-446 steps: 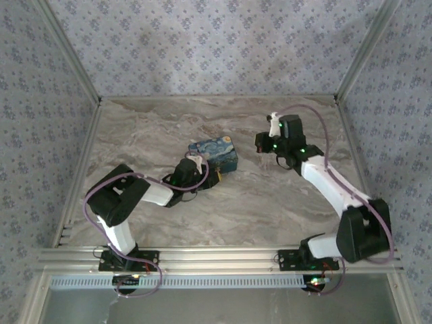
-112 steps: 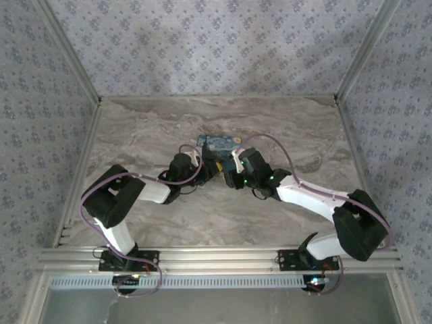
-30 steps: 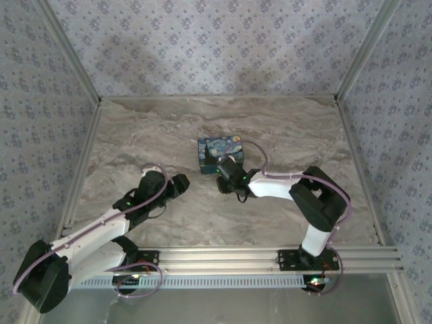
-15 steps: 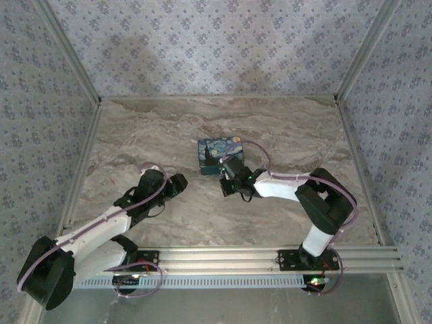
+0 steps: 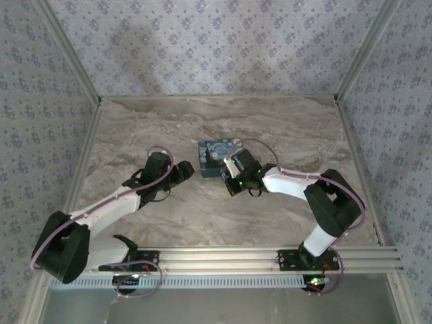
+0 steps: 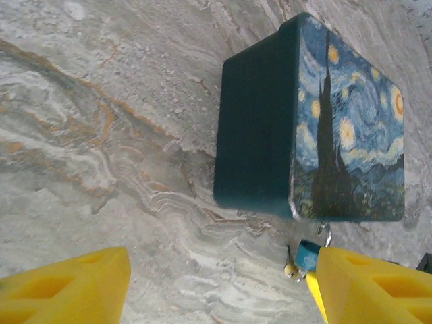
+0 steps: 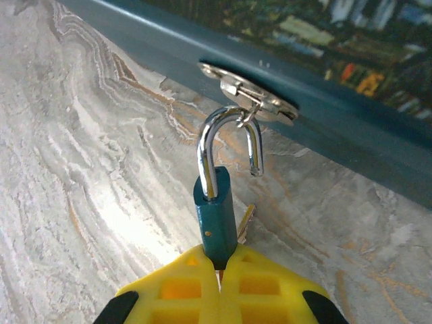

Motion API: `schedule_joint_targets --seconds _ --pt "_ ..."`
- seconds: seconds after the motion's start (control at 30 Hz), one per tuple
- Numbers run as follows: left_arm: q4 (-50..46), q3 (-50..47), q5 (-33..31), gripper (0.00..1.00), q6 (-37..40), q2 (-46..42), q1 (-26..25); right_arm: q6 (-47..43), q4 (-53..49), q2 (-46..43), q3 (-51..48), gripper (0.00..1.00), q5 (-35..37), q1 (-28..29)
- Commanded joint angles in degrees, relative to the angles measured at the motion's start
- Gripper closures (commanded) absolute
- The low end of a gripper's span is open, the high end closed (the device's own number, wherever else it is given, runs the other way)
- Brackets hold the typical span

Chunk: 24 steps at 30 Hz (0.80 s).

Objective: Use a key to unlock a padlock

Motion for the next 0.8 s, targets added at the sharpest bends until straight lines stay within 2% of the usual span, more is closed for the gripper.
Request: schedule_joint_targets --seconds 0.0,0.77 --pt "1.49 3.29 2.25 0.27 1.96 2.74 0.52 -2.74 -3.48 -0.26 2.15 1.0 -3.27 -0.19" --pt "7.34 17.88 9.24 0.27 2.01 25.68 0.88 -8.19 -8.6 1.9 5.86 1.0 -0.2 1.25"
